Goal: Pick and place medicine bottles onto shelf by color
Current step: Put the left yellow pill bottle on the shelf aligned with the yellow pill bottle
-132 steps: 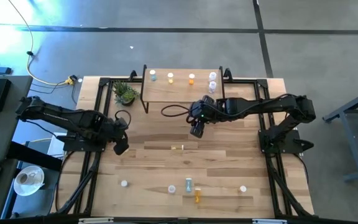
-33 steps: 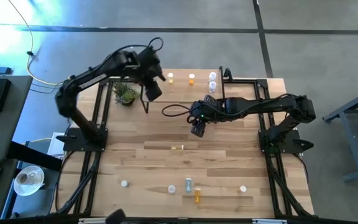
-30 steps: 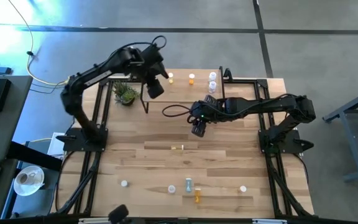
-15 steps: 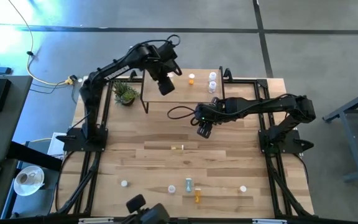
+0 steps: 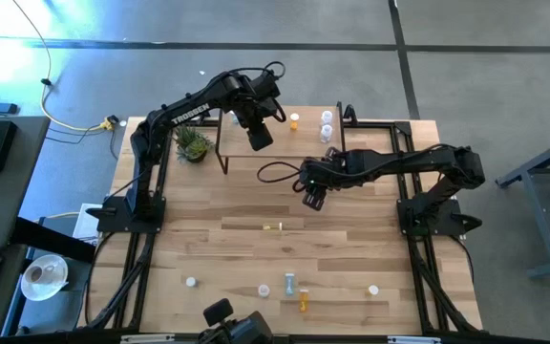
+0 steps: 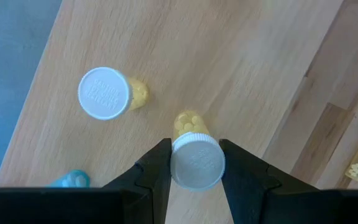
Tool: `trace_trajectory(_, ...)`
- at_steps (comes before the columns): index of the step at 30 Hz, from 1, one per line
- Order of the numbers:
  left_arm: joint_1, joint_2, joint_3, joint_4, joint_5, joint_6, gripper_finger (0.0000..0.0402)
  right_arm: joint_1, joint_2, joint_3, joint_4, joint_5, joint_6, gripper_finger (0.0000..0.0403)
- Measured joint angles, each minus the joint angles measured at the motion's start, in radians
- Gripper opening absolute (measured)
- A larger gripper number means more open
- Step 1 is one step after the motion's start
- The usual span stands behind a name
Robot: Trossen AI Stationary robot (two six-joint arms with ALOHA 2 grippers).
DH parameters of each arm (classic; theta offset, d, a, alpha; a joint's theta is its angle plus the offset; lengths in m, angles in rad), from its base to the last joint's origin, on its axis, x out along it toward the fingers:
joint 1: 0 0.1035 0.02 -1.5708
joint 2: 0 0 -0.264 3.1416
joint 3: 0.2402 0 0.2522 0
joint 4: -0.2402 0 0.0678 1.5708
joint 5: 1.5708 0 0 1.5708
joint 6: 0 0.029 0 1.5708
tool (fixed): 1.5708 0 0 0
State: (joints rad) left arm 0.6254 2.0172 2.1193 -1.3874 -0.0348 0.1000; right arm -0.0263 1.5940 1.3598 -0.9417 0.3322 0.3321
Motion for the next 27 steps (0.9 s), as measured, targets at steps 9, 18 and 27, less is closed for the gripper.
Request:
trace_trajectory(9,-0.006,0.0,0.0,0.027,-0.002,-0.002,0.0113,0.0,0.0,0.0,0.0,0.0,0.0,0.0204)
trace_trajectory(18,-0.006,0.0,0.0,0.024,-0.003,-0.011,0.0113,0.0,0.0,0.0,0.0,-0.001,0.002,0.0204)
trace_trajectory(27,-0.006,0.0,-0.001,0.022,-0.006,-0.011,0.0113,0.0,0.0,0.0,0.0,-0.002,0.004,0.0204)
